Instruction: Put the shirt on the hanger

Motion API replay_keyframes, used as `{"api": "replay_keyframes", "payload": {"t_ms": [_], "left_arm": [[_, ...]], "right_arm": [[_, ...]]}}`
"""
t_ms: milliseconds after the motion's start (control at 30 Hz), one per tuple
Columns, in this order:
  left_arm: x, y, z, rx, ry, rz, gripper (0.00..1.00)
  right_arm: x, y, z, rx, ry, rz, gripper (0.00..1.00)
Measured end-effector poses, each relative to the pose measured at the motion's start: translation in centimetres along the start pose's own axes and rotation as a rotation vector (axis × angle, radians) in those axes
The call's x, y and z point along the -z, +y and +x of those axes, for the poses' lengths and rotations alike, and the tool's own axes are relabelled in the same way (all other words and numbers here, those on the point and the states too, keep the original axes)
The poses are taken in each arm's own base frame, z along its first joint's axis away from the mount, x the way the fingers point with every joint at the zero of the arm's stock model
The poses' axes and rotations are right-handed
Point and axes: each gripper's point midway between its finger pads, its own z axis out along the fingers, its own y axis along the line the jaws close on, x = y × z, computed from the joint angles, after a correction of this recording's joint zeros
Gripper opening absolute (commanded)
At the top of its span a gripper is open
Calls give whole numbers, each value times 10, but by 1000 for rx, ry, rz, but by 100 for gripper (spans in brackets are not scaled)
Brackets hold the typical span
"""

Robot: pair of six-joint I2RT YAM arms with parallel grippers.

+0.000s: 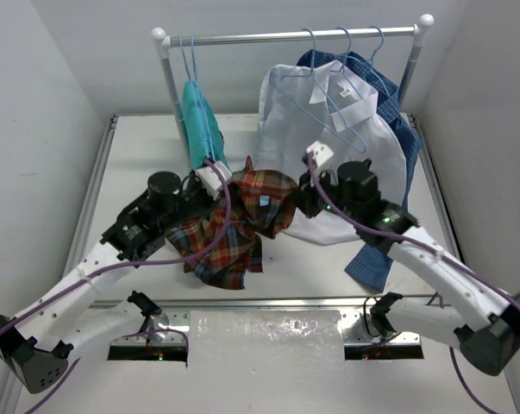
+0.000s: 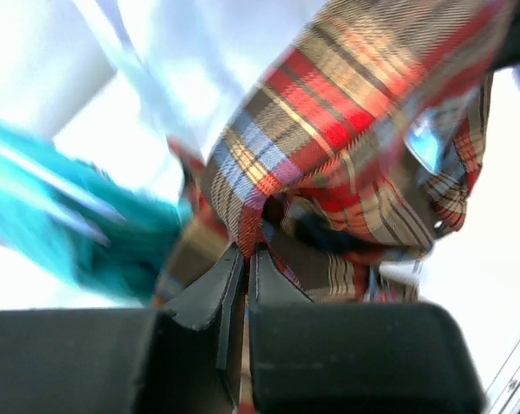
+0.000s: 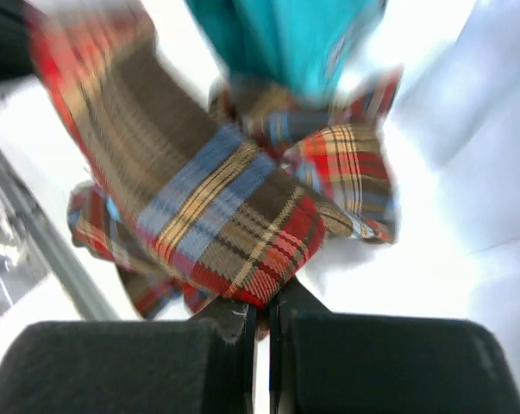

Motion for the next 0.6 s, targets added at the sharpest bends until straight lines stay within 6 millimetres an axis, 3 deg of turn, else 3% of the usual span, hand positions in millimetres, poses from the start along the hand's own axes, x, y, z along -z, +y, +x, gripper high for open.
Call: {"api": "replay_keyframes", "payload": {"t_ms": [67, 133, 167, 233, 367, 433, 500, 600], "left_arm": [[2, 3, -29, 4, -54, 14, 0], [1, 4, -50, 25, -89, 25, 0], [0, 3, -54, 41, -93, 30, 0], [-9, 1, -50, 75, -56, 46, 0], [-33, -6, -21, 136, 120, 79, 0], [-39, -8, -4, 156, 207, 79, 0], [-43, -7, 9, 165, 264, 70, 0], [-38, -5, 19, 174, 311, 44, 0]], "right_arm": [[22, 5, -46, 51, -69, 15, 0], [38, 5, -72, 79, -100, 47, 1], [43, 3, -75, 83, -91, 65, 14], [49, -3, -68, 82, -28, 101, 57], [50, -10, -43, 120, 129, 120, 77], [55, -9, -41, 144, 161, 110, 78], [68, -5, -57, 182, 158, 99, 77], [85, 3, -123, 246, 57, 101, 72]]}}
